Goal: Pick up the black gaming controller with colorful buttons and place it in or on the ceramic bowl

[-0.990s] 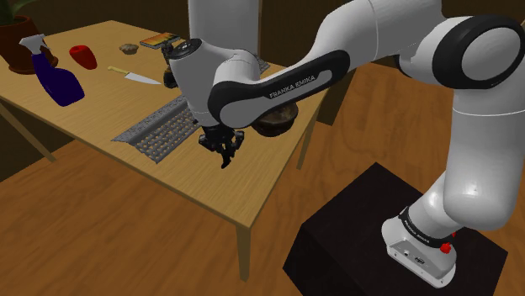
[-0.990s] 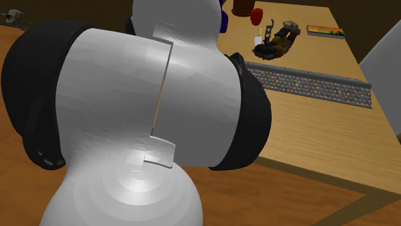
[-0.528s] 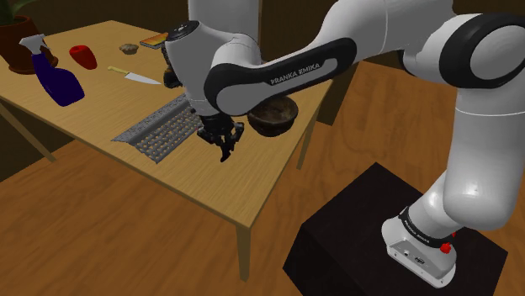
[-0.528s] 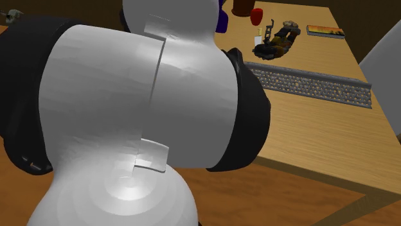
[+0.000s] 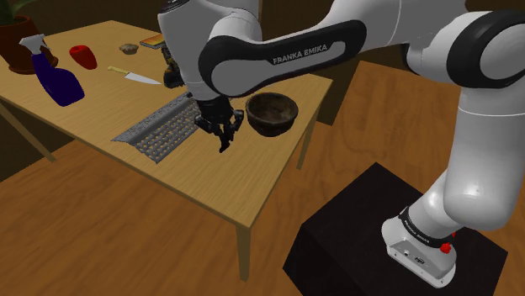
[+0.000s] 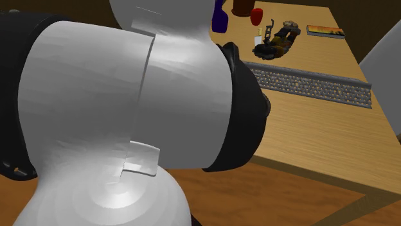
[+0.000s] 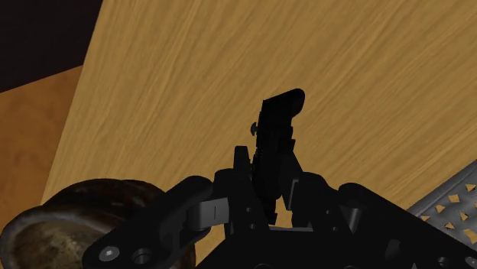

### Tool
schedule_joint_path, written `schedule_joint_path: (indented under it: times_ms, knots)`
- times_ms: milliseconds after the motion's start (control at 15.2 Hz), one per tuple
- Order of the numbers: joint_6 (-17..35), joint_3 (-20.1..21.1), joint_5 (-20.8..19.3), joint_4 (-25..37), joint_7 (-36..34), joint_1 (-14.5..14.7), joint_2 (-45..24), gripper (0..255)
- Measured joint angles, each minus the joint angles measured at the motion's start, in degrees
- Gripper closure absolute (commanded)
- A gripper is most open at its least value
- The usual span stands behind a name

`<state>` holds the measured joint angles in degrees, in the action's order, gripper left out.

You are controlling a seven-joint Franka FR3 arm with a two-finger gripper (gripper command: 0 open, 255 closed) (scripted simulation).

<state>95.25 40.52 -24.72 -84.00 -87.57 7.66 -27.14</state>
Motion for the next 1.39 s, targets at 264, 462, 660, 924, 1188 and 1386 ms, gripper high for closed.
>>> schedule_joint_path:
  times_ms: [264,462,660,924,1188,1386]
  knots:
    - [-2.65,0.20,0.31,2.53,0.46,0.50,0.29,255]
    - [-4.82,0.30,0.51,4.63,1.00,0.78,0.54,255]
    - [-7.15,0.32,0.53,7.17,1.57,1.24,0.47,255]
    - [-10.51,0.30,0.32,11.11,2.07,2.32,0.01,255]
    - [-13.44,0.25,0.11,14.50,2.64,3.17,-0.30,255]
    - [-11.94,0.38,1.68,10.53,5.09,-0.64,2.99,255]
